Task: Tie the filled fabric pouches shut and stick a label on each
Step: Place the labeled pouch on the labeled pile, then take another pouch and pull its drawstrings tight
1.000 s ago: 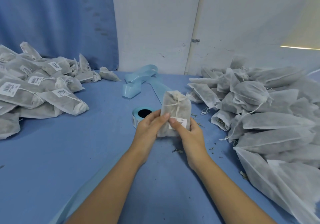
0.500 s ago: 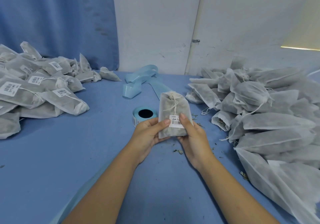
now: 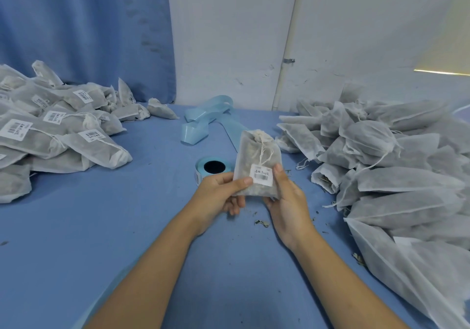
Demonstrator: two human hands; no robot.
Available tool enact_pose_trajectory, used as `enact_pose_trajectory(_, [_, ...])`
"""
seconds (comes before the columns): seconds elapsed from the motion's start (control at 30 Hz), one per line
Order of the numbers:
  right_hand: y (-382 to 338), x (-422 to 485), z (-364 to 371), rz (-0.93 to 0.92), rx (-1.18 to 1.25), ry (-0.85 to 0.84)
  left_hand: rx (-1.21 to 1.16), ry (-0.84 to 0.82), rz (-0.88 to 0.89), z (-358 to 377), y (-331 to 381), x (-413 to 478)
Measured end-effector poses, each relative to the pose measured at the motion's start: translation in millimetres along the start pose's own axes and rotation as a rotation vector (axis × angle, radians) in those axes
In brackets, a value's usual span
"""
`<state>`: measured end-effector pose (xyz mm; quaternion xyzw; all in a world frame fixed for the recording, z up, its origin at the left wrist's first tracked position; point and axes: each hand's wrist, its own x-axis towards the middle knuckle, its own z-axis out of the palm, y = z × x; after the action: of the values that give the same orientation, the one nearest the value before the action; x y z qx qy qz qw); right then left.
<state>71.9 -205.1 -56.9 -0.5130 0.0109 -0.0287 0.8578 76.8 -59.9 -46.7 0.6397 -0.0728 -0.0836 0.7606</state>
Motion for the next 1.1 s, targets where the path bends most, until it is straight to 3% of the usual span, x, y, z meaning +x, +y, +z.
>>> enact_pose_trajectory(0.07, [-1.3, 1.8, -0.8, 0.035, 0.014, 0.050, -0.336, 0.123, 0.082, -2.8, 5.5, 4.4])
enact_pose_trajectory(0.13, [-2.1, 3.7, -2.8, 0.052, 0.027, 0.072, -0.684, 0.133, 0.203, -10.3, 12.8, 8.6])
enact_pose_trajectory(0.2, [-1.6, 4.7, -4.5, 0.063, 0.040, 0.073, -0.801, 0.094, 0.258, -17.5, 18.6, 9.0])
enact_pose_trajectory(0.6, [-4.4, 7.0, -10.4, 0.027, 0.170, 0.149, -0.164, 0.071, 0.116, 7.8, 3.8, 2.7])
enact_pose_trajectory(0.87, [-16.1, 14.1, -22.3, -0.166, 0.130, 0.438, -0.097, 0.007, 0.077, 26.9, -5.6, 4.2])
enact_pose_trajectory(1.1, [-18.1, 15.5, -29.5, -0.131, 0.189, 0.401, -0.038, -0.012, 0.049, 28.1, -9.7, 3.1])
